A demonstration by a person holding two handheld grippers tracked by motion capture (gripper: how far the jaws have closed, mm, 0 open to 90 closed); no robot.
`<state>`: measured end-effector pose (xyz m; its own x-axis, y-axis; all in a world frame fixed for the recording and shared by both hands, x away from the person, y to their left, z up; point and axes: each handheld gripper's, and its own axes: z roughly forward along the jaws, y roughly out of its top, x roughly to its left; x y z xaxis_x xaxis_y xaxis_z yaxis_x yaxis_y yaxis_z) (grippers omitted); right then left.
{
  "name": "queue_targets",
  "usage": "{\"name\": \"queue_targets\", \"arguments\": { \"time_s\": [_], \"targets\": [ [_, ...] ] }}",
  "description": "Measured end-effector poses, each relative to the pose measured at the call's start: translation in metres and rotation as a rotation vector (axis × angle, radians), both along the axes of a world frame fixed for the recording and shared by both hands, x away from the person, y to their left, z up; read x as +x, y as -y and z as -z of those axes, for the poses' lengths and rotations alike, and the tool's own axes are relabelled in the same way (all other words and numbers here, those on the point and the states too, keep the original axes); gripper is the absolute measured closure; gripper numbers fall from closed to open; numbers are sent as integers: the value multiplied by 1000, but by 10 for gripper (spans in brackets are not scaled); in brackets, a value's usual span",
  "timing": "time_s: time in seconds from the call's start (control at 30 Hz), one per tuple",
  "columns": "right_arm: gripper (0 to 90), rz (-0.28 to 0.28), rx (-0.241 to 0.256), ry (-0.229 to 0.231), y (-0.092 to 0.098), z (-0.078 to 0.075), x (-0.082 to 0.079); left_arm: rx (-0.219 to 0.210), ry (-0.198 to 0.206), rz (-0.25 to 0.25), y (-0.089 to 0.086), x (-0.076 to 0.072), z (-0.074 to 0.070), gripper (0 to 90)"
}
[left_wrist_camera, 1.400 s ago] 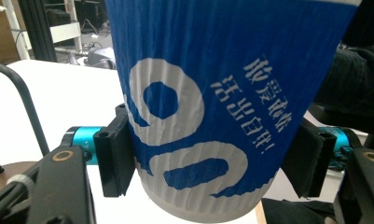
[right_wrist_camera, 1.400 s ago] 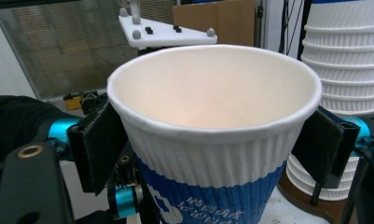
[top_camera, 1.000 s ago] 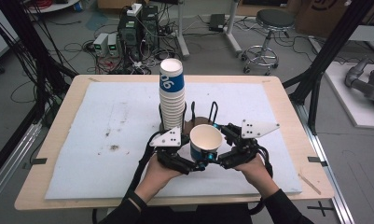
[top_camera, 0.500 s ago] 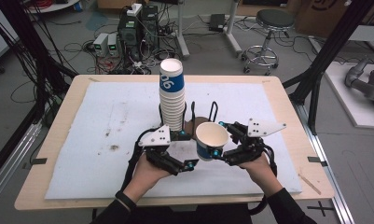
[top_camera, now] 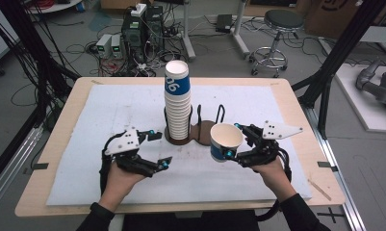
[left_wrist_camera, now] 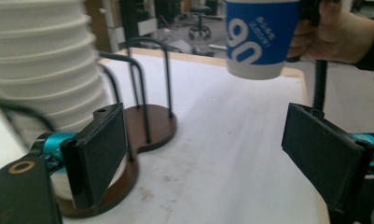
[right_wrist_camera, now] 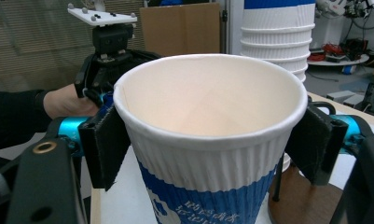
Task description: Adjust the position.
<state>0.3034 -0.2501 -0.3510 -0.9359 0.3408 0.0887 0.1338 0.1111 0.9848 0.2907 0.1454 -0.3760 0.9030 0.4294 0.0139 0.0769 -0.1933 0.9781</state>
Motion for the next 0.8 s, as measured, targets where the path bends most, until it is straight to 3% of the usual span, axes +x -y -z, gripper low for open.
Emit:
{"name": "queue_targets", "arguments": {
  "time_s": [0.3,0.37,0.8],
  "targets": [
    [230,5,-3,12,0,0,0,-79,33,-127,-35,-1,-7,142],
    [231,6,-9,15,0,0,-1,-72,38,-150,-37,-2,-7,142],
    [232,2,-20,18,-1,1,-3,-43,23,-148,-31,0,-1,142]
  ]
}}
